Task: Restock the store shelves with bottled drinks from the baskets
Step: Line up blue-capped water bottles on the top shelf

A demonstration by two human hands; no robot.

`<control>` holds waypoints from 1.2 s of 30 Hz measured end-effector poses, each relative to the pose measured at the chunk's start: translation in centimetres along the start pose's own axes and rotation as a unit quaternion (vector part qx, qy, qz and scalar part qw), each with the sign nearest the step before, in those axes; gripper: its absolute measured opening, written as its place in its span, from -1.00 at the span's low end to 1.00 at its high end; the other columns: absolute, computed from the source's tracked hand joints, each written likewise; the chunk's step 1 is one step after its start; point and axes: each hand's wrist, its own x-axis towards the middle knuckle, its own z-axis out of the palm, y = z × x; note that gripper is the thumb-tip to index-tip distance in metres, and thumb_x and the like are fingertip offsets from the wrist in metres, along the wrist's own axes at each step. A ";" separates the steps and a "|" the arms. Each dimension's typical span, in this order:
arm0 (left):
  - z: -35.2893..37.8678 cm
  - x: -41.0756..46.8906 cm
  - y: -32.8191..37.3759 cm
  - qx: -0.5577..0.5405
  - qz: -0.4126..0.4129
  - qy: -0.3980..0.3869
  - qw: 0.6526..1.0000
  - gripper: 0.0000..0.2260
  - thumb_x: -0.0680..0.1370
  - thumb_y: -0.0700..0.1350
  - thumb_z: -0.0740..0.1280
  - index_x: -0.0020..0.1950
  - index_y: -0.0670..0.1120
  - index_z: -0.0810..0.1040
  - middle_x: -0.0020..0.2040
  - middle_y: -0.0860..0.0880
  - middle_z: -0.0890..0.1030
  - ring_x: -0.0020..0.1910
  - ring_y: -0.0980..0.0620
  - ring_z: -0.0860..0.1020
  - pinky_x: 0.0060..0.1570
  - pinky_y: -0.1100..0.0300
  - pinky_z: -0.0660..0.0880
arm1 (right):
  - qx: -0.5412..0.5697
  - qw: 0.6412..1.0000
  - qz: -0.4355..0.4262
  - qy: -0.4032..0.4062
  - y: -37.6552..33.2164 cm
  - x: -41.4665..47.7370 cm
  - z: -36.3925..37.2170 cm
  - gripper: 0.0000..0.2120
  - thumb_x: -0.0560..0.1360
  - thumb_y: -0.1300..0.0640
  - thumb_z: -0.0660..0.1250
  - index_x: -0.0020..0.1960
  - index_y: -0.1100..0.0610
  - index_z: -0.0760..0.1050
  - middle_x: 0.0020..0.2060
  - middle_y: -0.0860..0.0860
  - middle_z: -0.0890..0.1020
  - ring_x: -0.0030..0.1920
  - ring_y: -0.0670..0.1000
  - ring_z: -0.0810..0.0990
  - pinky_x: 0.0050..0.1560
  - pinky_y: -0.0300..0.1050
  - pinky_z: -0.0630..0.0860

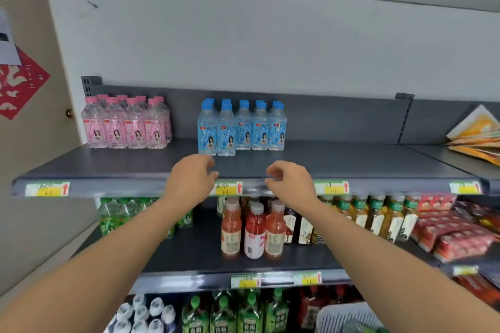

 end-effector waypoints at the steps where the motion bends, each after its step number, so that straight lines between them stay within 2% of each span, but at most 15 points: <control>1: -0.1 -1.6 0.5 -0.003 0.007 0.003 1.000 -0.71 0.55 -0.07 0.32 0.24 -0.13 0.55 0.16 -0.09 0.61 0.15 -0.08 0.54 0.13 0.05 0.47 | 0.002 1.000 0.003 0.003 0.2 -1.5 -0.4 -0.79 0.48 0.11 0.37 0.11 0.07 0.58 0.02 -0.04 0.65 0.06 -0.01 0.59 0.09 -0.07 0.52; 7: 0.1 -9.8 3.3 -0.021 0.022 -0.020 0.999 -0.79 0.53 -0.09 0.33 0.12 -0.13 0.60 0.05 -0.11 0.65 0.06 -0.14 0.57 0.05 -0.01 0.52 | -0.003 0.999 0.036 0.018 2.4 -10.3 -2.6 -0.79 0.47 0.09 0.37 0.09 0.07 0.59 0.00 -0.02 0.65 0.03 0.01 0.60 0.05 -0.07 0.54; 13: 1.5 -16.7 6.1 -0.051 0.060 -0.064 0.995 -0.78 0.55 -0.09 0.33 0.16 -0.10 0.60 0.09 -0.07 0.65 0.08 -0.08 0.57 0.08 0.03 0.51 | -0.033 0.996 0.080 0.025 4.4 -18.4 -5.2 -0.79 0.49 0.10 0.37 0.11 0.10 0.58 -0.01 -0.02 0.63 0.00 0.00 0.56 -0.04 -0.16 0.47; 18: 3.6 -22.8 8.2 -0.082 0.077 -0.139 0.984 -0.77 0.56 -0.08 0.32 0.17 -0.12 0.58 0.13 -0.09 0.63 0.10 -0.11 0.56 0.09 0.02 0.51 | -0.040 0.986 0.164 0.004 6.4 -26.1 -7.1 -0.79 0.50 0.12 0.36 0.12 0.11 0.57 0.04 -0.01 0.64 0.04 0.02 0.58 0.06 -0.06 0.54; 22: 5.5 -27.4 10.3 -0.090 0.099 -0.190 0.973 -0.76 0.56 -0.09 0.31 0.20 -0.14 0.58 0.15 -0.10 0.62 0.13 -0.11 0.56 0.12 -0.01 0.51 | -0.080 0.970 0.230 -0.019 8.8 -31.8 -8.8 -0.77 0.51 0.11 0.32 0.15 0.10 0.57 0.07 0.00 0.65 0.07 0.05 0.59 0.06 -0.08 0.54; 29: 10.0 -33.0 15.2 -0.078 0.143 -0.250 0.954 -0.80 0.57 -0.11 0.29 0.15 -0.12 0.59 0.10 -0.09 0.61 0.06 -0.09 0.57 0.05 0.00 0.53 | -0.105 0.938 0.328 -0.035 14.7 -39.6 -11.4 -0.79 0.49 0.11 0.32 0.11 0.04 0.59 0.03 -0.03 0.65 0.04 0.06 0.60 0.02 -0.04 0.57; 36: 18.0 -37.3 21.9 -0.067 0.165 -0.309 0.934 -0.77 0.56 -0.12 0.29 0.17 -0.15 0.58 0.08 -0.11 0.61 0.06 -0.08 0.57 0.06 0.03 0.53 | -0.119 0.915 0.377 -0.084 23.7 -44.5 -13.3 -0.79 0.47 0.12 0.30 0.08 0.02 0.59 0.02 -0.03 0.65 0.03 0.09 0.60 -0.02 -0.06 0.56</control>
